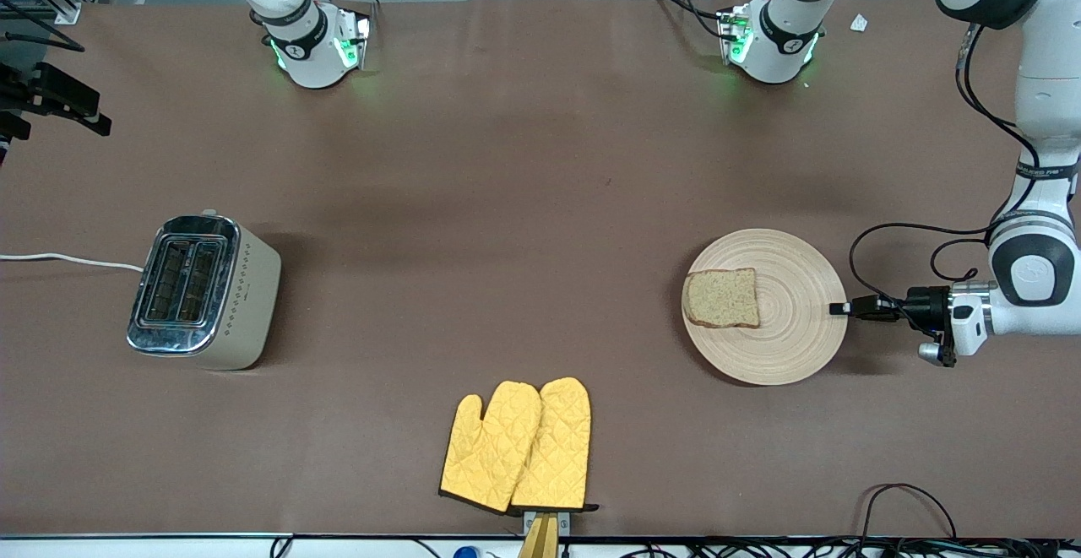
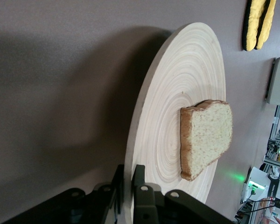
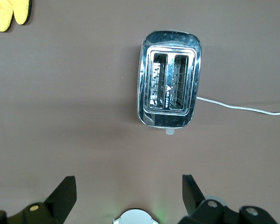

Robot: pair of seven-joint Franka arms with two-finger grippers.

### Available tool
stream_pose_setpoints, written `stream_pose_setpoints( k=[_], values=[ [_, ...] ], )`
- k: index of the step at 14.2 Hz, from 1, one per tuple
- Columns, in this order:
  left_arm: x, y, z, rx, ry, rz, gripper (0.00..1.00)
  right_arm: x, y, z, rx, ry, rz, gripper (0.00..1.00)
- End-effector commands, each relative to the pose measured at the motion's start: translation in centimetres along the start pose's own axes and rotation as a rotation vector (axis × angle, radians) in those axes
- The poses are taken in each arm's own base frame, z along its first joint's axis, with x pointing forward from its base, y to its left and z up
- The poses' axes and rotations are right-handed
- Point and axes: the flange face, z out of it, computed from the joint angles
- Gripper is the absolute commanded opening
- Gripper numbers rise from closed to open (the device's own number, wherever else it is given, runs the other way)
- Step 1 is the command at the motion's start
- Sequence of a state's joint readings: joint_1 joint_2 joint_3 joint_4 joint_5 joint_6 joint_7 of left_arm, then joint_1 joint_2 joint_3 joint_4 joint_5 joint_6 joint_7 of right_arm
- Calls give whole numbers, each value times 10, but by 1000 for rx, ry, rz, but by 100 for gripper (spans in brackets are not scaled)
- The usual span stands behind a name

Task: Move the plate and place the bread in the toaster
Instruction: 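Slide the plate toward the toaster with the left gripper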

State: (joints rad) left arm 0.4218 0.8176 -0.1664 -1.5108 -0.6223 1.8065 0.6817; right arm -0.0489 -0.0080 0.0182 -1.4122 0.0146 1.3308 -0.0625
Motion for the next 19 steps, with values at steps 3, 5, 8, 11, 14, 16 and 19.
stream_pose_setpoints(
  k=[3,5,8,11,14,16,19],
  values=[
    [18,40,13,-29,5,82,0,-4,3,1,12,-5,6,100],
    [33,77,27,-58,-4,149,0,-4,3,0,12,-2,6,100],
    [51,140,67,-109,-27,196,0,-4,2,0,12,-2,6,100],
    [61,207,133,-208,-55,155,0,-4,2,0,12,-2,6,100],
    [69,273,200,-234,-4,113,0,-4,3,1,12,-4,6,100],
    [67,310,244,-230,16,58,0,-3,2,5,12,-13,6,100],
    [54,342,325,-211,37,-37,0,1,-2,28,14,-55,4,100]
  ],
)
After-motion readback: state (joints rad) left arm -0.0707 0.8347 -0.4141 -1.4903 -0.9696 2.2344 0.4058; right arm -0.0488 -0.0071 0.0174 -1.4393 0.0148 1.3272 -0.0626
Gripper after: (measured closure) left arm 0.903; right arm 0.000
